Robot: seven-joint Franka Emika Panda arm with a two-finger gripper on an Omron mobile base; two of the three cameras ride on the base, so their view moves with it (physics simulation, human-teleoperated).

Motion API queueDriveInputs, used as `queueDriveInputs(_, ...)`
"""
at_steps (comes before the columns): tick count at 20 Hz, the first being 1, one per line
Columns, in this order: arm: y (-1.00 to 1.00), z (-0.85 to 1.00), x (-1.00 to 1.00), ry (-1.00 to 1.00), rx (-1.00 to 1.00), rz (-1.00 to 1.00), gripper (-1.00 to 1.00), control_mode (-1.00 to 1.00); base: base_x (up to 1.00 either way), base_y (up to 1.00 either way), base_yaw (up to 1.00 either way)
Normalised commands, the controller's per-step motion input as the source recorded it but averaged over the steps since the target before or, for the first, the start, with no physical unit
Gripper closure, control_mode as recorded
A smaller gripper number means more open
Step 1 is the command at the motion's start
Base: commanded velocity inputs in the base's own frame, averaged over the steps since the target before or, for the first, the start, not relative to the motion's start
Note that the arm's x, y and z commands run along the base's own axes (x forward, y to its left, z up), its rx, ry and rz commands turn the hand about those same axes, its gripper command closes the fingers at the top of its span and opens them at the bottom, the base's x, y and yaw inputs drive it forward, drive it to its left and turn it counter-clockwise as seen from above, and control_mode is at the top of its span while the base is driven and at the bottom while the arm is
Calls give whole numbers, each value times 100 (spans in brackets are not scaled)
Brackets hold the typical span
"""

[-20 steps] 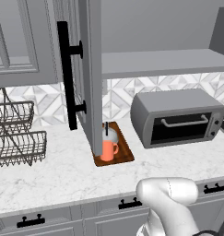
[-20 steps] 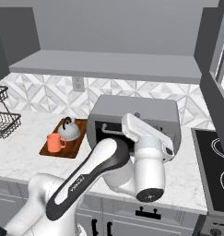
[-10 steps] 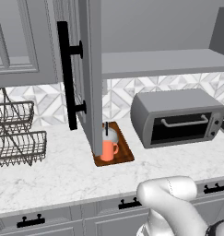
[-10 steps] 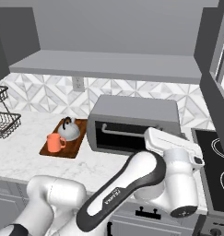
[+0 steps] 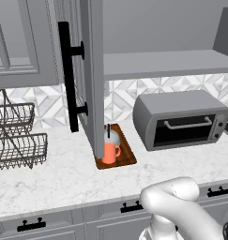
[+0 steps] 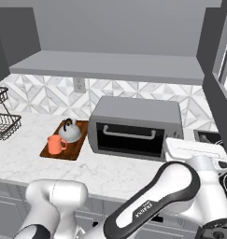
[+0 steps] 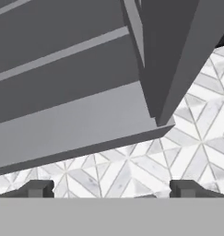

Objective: Pick the kettle from the counter and place it on the tray. Then pick the mug from the cabinet and place it on the tray. Then close the cabinet doors.

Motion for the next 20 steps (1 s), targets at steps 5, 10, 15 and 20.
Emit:
queueDriveInputs(5,-25,1,-9,-8,-10,0,-100,-100,0,0,0)
queueDriveInputs(10,-29,1,-12,-7,-3,2,-100,-100,0,0,0)
queueDriveInputs(15,-23,17,-31,-19,-4,8,-100,-100,0,0,0)
queueDriveInputs(20,-10,22,-32,-14,-7,8,-100,-100,0,0,0)
